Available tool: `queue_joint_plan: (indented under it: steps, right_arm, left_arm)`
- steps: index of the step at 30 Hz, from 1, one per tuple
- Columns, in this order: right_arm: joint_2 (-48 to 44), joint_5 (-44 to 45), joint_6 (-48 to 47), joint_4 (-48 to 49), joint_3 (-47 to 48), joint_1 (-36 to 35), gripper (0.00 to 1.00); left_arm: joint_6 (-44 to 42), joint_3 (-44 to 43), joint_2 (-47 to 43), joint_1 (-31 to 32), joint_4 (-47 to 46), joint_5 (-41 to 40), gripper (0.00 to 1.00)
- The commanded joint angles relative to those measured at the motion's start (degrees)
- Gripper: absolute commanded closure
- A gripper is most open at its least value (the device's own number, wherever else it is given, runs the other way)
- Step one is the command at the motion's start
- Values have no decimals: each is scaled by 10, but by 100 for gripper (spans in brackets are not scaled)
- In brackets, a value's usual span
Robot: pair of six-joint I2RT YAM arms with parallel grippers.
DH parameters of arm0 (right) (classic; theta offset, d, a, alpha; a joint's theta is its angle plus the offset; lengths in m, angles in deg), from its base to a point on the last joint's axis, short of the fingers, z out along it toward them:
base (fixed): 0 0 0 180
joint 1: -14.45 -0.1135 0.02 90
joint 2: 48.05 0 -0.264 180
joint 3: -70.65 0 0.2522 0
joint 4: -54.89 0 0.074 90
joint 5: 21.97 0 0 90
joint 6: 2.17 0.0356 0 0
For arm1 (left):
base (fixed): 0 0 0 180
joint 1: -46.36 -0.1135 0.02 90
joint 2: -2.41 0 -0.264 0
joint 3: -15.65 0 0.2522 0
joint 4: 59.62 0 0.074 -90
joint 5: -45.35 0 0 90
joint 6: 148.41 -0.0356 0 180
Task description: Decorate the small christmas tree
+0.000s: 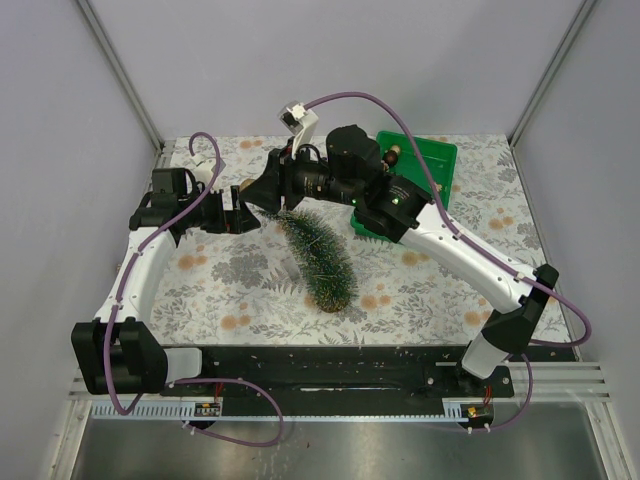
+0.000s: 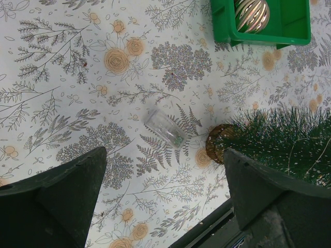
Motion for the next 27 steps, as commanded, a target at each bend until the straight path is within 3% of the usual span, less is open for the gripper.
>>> queue_joint_plan:
  steps: [1,11,27]
  right_arm:
    - [-30,17,-14,13,13,-6,86]
    - [-40,22,-22,11,18,-6,86]
    - [4,70,-80,-72,100,-54,87]
  left_arm:
    - [8,3,-11,-3,-21,13,1]
    - [11,3,-13,-3,-21,13,1]
    - [10,3,-16,-3,-21,12,1]
